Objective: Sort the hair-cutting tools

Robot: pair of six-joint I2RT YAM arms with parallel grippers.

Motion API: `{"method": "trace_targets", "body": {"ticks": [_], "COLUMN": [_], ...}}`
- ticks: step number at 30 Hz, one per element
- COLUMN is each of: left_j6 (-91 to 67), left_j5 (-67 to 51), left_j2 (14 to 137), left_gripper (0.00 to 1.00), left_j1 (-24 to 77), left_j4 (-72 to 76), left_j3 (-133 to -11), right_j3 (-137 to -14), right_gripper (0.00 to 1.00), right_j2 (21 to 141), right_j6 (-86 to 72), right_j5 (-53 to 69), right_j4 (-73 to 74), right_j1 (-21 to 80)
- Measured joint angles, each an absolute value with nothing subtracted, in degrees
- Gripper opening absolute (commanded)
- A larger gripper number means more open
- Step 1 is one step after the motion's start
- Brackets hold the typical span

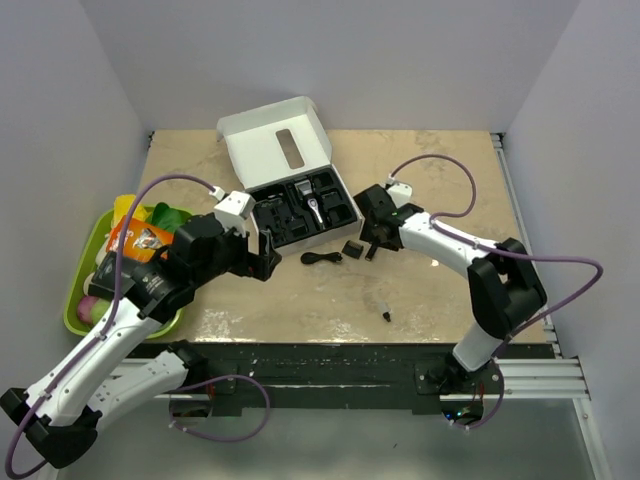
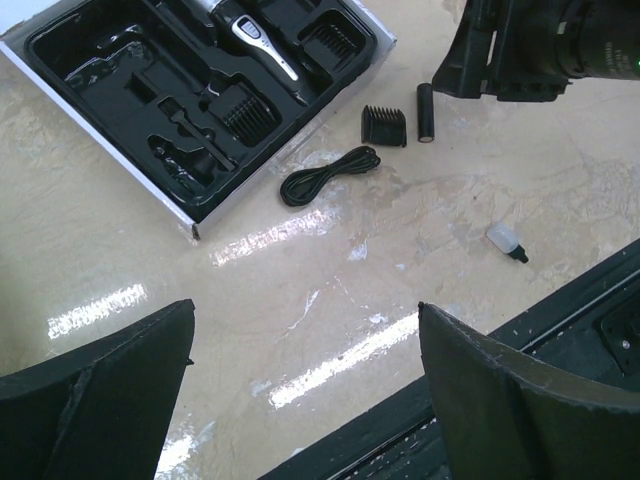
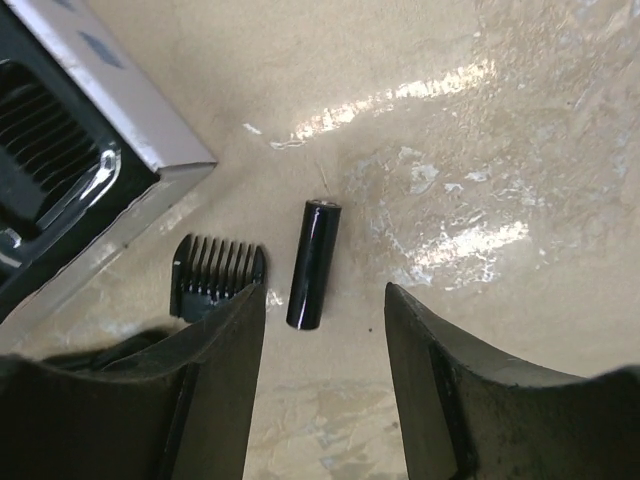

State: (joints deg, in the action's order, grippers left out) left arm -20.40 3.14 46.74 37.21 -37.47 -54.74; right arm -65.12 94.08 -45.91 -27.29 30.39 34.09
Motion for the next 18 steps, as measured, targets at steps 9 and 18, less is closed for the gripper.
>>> {"method": "trace_targets", "body": {"ticks": [9,18], "left_j6": [-20.36,-20.36], "left_j5": [2.92,2.26], "left_j2": [46.02,45.69], "left_gripper": [0.97,0.97], "left_j1": [37.21,37.21], "left_j4": [-38.11,-38.30], "left_j3": [-54.63,-54.41], "right_j3": [-65.17,-65.30], "right_gripper": [0.52,0.19], "right_j2": [102.10,104.88], "right_j6": [-51.09,-52.73], "right_j5": [-25.87,-25.96], "right_j4": [28.97,28.53], "right_j1": [33.74,33.74]}}
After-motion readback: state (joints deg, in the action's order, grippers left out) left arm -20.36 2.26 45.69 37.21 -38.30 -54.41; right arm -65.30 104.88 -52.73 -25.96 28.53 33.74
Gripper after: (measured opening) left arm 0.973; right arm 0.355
